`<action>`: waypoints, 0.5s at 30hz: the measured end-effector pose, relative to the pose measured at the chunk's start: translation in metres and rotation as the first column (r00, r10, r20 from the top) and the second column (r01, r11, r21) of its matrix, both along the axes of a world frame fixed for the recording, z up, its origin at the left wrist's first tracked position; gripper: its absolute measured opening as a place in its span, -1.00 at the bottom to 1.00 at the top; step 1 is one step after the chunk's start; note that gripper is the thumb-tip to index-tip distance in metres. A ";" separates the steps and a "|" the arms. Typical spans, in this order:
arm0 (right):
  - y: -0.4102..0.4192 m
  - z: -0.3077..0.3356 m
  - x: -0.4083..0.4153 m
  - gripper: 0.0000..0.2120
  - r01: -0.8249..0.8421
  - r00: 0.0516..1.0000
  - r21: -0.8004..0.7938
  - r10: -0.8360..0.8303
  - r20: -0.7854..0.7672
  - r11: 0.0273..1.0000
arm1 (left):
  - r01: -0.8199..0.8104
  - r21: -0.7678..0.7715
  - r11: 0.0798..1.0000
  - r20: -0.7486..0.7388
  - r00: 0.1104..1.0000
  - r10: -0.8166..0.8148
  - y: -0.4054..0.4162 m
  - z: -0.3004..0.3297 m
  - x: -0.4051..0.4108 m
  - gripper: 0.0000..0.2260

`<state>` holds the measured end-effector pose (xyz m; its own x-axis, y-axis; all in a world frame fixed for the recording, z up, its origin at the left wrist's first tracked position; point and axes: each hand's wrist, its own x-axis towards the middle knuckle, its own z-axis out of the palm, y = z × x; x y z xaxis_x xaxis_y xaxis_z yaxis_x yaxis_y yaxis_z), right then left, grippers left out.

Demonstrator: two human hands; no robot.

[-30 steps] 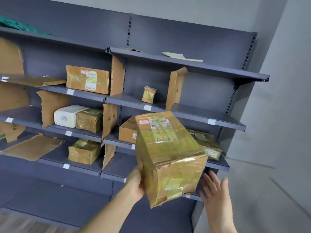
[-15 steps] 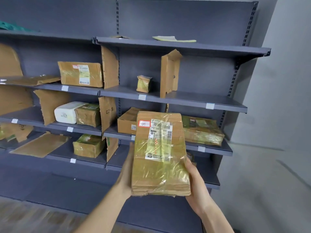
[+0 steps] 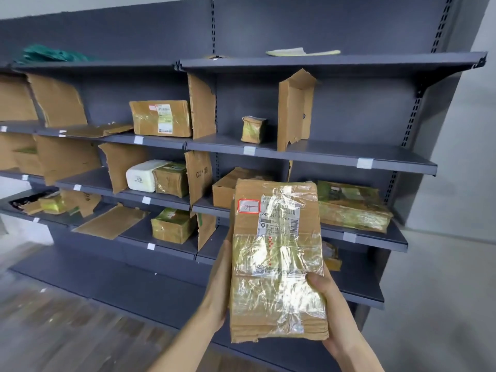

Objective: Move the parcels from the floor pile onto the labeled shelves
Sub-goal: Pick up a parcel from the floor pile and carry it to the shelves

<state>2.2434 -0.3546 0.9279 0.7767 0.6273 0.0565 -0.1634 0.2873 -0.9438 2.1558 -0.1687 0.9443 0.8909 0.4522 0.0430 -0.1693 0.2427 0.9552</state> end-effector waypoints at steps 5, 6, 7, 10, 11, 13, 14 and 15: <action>-0.003 0.002 -0.004 -0.36 -0.001 0.999 -0.019 0.002 0.045 1.000 | -0.022 -0.047 0.999 -0.041 0.999 0.020 0.002 -0.003 0.000 -0.20; 0.003 0.003 0.002 -0.37 -0.003 0.999 -0.046 0.004 0.039 0.999 | -0.016 -0.067 0.998 -0.050 0.999 0.012 0.003 -0.005 0.002 -0.19; 0.005 0.003 0.003 -0.40 -0.011 0.999 -0.099 0.015 0.039 0.995 | -0.020 -0.095 0.995 -0.056 0.998 0.015 0.004 -0.007 0.004 -0.20; -0.006 -0.015 0.017 -0.54 -0.122 0.973 -0.167 0.151 0.176 0.978 | -0.099 -0.115 0.988 -0.096 0.991 0.088 0.006 -0.008 0.008 -0.31; -0.005 -0.014 0.023 -0.56 -0.118 0.981 -0.109 0.133 0.142 0.987 | -0.147 -0.090 0.985 -0.108 0.985 0.137 0.007 -0.006 0.012 -0.33; 0.000 -0.006 0.027 -0.54 -0.108 0.991 -0.100 0.115 0.069 0.989 | -0.270 -0.002 0.963 -0.161 0.950 0.266 0.009 0.000 0.015 -0.37; 0.004 -0.004 0.027 -0.55 -0.090 0.991 -0.109 0.100 0.089 0.990 | -0.312 0.030 0.950 -0.188 0.931 0.312 0.008 0.005 0.018 -0.40; 0.012 0.005 0.024 -0.57 -0.080 0.992 -0.130 0.091 0.085 0.988 | -0.329 0.024 0.944 -0.212 0.921 0.326 0.007 0.009 0.020 -0.44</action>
